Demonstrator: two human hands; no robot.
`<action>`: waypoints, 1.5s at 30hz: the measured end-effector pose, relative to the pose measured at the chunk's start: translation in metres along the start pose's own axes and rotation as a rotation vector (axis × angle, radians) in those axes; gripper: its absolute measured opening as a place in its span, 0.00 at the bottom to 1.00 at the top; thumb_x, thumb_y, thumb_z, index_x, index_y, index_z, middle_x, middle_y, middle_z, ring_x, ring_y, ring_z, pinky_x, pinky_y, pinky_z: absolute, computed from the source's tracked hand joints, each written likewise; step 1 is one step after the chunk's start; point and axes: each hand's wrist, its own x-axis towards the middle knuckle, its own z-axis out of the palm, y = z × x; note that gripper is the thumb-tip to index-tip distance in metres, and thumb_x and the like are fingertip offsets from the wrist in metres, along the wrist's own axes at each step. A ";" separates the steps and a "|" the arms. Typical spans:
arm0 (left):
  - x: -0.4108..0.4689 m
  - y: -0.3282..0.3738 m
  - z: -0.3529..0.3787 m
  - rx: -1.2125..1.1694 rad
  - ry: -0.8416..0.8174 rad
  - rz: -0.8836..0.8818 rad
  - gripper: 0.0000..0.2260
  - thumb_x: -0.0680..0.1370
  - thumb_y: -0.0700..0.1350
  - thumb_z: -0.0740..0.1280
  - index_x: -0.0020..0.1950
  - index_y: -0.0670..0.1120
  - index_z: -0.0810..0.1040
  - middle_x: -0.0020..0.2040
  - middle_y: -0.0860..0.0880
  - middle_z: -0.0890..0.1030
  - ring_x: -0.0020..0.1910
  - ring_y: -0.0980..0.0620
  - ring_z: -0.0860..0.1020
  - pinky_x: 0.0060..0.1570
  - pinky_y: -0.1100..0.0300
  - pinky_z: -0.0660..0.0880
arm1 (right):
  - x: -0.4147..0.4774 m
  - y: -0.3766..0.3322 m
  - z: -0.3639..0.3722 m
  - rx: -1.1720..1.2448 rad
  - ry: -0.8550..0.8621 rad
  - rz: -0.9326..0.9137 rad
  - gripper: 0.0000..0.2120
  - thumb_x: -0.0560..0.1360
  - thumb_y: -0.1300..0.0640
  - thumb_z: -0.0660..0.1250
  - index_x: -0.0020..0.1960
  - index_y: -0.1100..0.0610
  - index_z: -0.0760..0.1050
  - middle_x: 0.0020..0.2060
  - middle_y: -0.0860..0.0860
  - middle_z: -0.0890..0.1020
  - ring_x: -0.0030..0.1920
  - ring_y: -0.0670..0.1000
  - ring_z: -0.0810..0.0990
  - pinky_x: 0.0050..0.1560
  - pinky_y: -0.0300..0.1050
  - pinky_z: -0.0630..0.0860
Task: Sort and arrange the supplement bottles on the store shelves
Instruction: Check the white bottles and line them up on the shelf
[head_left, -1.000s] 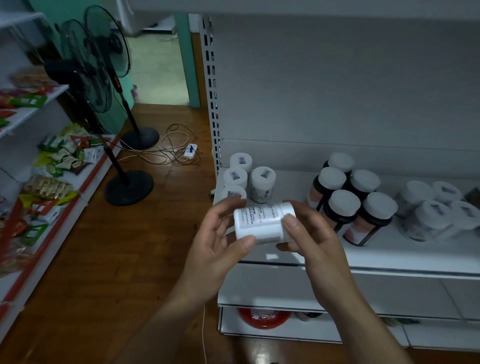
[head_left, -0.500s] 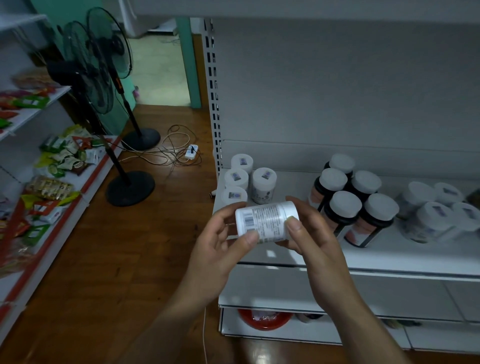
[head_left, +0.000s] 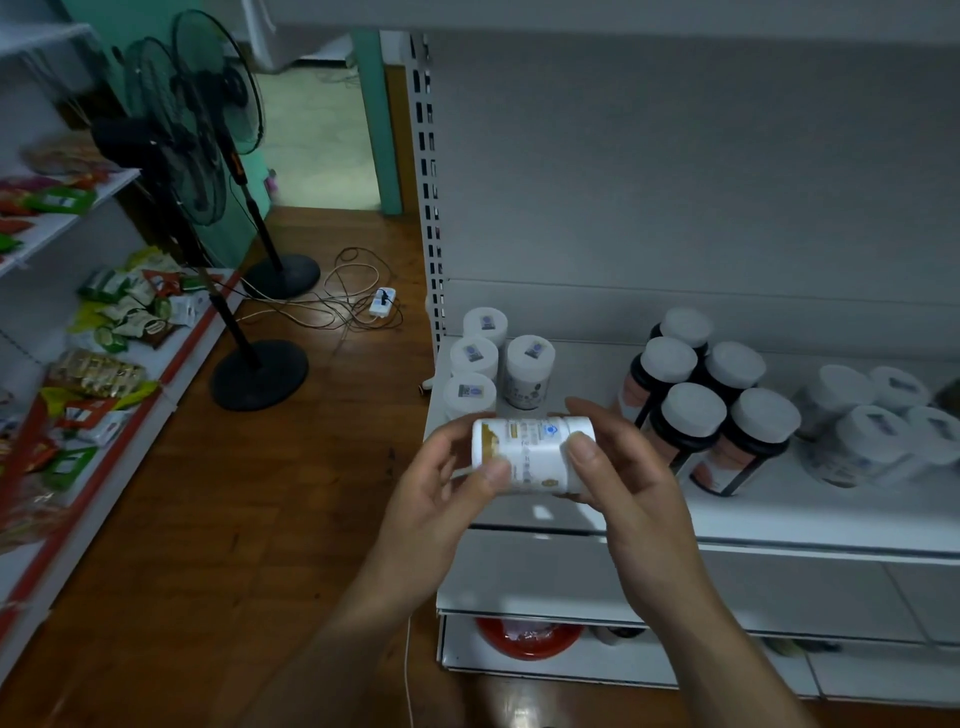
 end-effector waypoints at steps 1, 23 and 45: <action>-0.001 -0.002 -0.001 0.037 -0.011 0.017 0.25 0.73 0.51 0.73 0.67 0.52 0.71 0.58 0.56 0.81 0.60 0.56 0.79 0.54 0.63 0.77 | 0.001 0.000 0.000 0.003 0.014 0.004 0.16 0.74 0.49 0.71 0.60 0.50 0.77 0.49 0.45 0.85 0.50 0.45 0.84 0.44 0.37 0.79; 0.008 -0.041 -0.011 0.697 0.160 0.070 0.26 0.70 0.54 0.74 0.61 0.69 0.64 0.55 0.70 0.71 0.59 0.68 0.69 0.53 0.69 0.69 | 0.041 0.018 0.008 -0.450 -0.007 -0.030 0.13 0.70 0.39 0.68 0.54 0.38 0.74 0.53 0.36 0.80 0.53 0.34 0.77 0.47 0.28 0.73; 0.020 -0.075 -0.011 0.575 0.300 -0.079 0.25 0.70 0.47 0.77 0.59 0.64 0.67 0.57 0.63 0.74 0.57 0.71 0.70 0.51 0.75 0.67 | 0.120 0.053 0.006 -0.454 0.105 0.037 0.19 0.73 0.56 0.73 0.58 0.41 0.70 0.52 0.38 0.78 0.52 0.39 0.76 0.46 0.29 0.69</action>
